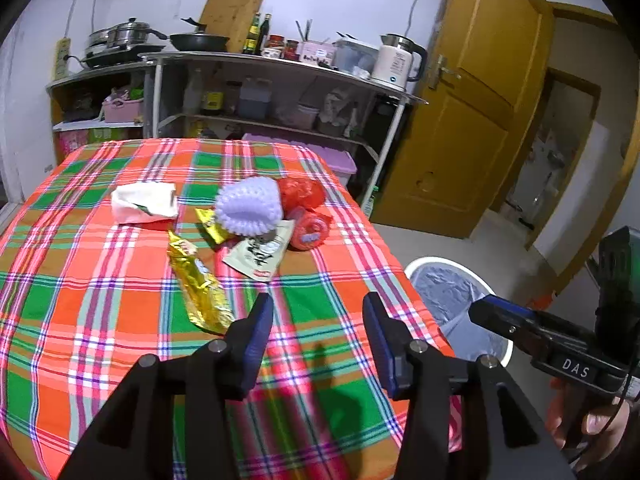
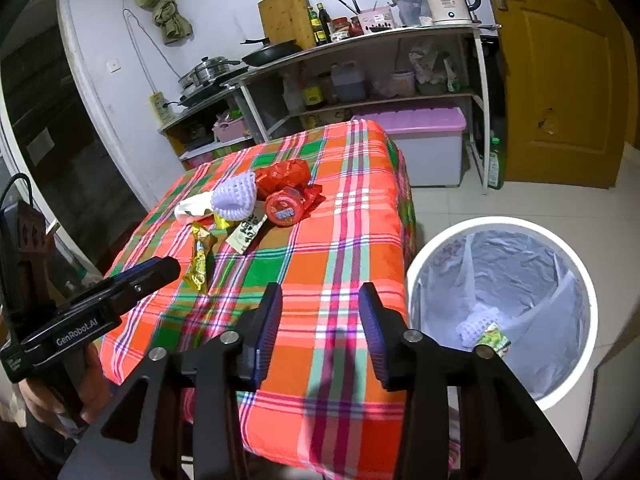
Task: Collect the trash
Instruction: 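Move both tools back toward the remaining trash on the table, then grasp the white foam net with the left tool while the right tool grasps the red-lidded cup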
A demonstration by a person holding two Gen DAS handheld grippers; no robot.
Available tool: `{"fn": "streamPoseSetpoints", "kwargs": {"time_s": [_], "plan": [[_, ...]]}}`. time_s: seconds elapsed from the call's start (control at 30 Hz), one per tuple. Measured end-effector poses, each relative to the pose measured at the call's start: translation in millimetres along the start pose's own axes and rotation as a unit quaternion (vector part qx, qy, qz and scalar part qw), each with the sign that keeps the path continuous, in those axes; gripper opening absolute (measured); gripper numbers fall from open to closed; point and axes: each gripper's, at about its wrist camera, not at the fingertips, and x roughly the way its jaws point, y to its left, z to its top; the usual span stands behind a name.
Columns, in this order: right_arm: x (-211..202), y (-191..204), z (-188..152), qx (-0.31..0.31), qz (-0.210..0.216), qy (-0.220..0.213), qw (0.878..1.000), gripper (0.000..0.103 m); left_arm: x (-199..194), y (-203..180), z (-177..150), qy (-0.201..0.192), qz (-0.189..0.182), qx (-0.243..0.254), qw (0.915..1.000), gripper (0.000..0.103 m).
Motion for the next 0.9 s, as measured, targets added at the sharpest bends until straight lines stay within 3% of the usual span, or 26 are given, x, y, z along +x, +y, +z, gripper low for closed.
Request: {"fn": "streamPoseSetpoints", "kwargs": {"time_s": [0.4, 0.9], "plan": [[27.1, 11.5, 14.5, -0.012, 0.005, 0.010, 1.000, 0.042, 13.6, 27.6, 16.4, -0.003, 0.022, -0.021, 0.9995, 0.056], [71.3, 13.0, 36.9, -0.016, 0.020, 0.025, 0.999, 0.042, 65.3, 44.9, 51.4, 0.009, 0.032, -0.028, 0.9990, 0.067]]}}
